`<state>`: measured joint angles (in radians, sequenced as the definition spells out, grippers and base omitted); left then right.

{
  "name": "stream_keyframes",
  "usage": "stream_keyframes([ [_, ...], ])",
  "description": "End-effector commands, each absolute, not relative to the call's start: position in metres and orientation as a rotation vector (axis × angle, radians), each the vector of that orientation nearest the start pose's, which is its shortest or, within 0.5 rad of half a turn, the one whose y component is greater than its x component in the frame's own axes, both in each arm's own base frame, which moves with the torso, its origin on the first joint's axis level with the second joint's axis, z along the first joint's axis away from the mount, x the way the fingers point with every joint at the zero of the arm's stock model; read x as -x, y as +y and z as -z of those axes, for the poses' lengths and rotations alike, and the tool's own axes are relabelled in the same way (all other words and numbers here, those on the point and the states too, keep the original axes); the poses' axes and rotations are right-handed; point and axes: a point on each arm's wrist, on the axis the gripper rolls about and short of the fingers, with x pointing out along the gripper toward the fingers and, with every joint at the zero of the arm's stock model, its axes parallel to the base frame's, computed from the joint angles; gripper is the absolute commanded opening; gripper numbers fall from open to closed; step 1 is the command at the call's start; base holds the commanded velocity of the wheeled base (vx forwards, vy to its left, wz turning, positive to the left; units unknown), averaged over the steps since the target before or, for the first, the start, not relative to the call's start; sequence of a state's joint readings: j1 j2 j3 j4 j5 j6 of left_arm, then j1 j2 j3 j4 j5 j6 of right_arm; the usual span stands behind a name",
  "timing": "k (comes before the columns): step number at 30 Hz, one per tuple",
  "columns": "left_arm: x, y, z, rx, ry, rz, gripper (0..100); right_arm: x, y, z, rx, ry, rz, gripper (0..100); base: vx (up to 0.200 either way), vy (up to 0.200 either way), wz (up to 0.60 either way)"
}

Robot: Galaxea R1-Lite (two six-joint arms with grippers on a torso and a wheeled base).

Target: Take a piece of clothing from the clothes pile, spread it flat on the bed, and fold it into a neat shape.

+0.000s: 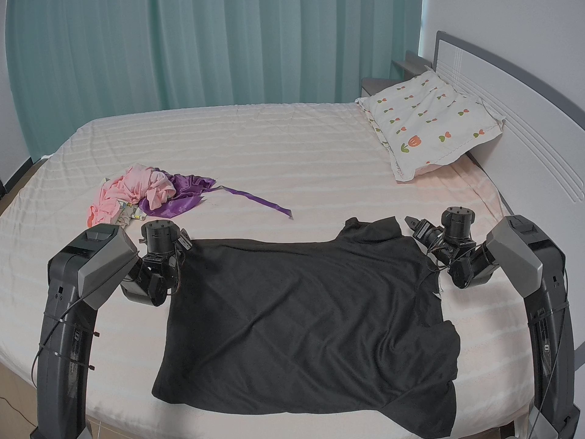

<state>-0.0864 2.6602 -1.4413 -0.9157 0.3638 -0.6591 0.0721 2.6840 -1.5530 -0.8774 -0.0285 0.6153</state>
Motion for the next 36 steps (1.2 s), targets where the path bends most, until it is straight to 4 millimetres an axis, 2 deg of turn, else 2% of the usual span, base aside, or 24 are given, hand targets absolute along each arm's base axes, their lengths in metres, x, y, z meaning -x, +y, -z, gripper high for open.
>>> stream_keyframes([
  [1,-0.492,-0.028,0.027,0.584,0.188,-0.374,100,-0.508,0.020,0.001,-0.604,0.233,0.063,100,0.000,0.000,0.00],
  [4,-0.488,-0.018,0.008,0.592,0.162,-0.387,100,-0.498,0.007,-0.014,-0.606,0.233,0.090,100,0.000,0.000,0.00],
  [6,-0.478,-0.015,-0.005,0.593,0.163,-0.393,100,-0.487,-0.001,-0.022,-0.608,0.241,0.104,100,0.000,0.000,0.00],
  [9,-0.456,-0.013,-0.029,0.600,0.179,-0.378,100,-0.463,-0.003,-0.036,-0.611,0.275,0.117,100,0.000,0.000,0.00],
  [12,-0.432,-0.014,-0.046,0.609,0.214,-0.335,100,-0.439,-0.004,-0.049,-0.615,0.301,0.129,100,0.000,0.000,0.00],
  [16,-0.402,-0.017,-0.057,0.664,0.242,-0.323,100,-0.407,-0.004,-0.067,-0.623,0.316,0.136,100,0.000,0.000,0.00],
  [17,-0.391,-0.021,-0.058,0.692,0.264,-0.316,100,-0.391,-0.003,-0.069,-0.625,0.341,0.140,100,0.000,0.000,0.00],
  [18,-0.391,-0.021,-0.058,0.692,0.264,-0.316,100,-0.391,-0.003,-0.069,-0.625,0.341,0.140,100,0.000,0.000,0.00],
  [19,-0.375,-0.025,-0.055,0.714,0.308,-0.304,100,-0.371,-0.002,-0.067,-0.632,0.386,0.150,100,0.000,0.000,0.00],
  [25,-0.322,-0.042,-0.037,0.747,0.445,-0.272,100,-0.310,0.002,-0.056,-0.692,0.523,0.198,100,-0.167,0.000,0.00],
  [27,-0.313,-0.044,-0.034,0.746,0.460,-0.268,100,-0.300,0.002,-0.054,-0.690,0.543,0.198,100,-0.200,0.000,0.00],
  [29,-0.290,-0.052,-0.027,0.730,0.507,-0.247,100,-0.278,0.002,-0.048,-0.694,0.583,0.189,100,-0.200,0.000,0.00],
  [33,-0.263,-0.058,-0.014,0.704,0.594,-0.242,100,-0.258,0.003,-0.038,-0.708,0.631,0.184,100,-0.200,0.000,0.00],
  [36,-0.253,-0.057,-0.010,0.734,0.639,-0.243,100,-0.247,0.003,-0.028,-0.712,0.678,0.184,100,-0.200,0.000,0.00],
])
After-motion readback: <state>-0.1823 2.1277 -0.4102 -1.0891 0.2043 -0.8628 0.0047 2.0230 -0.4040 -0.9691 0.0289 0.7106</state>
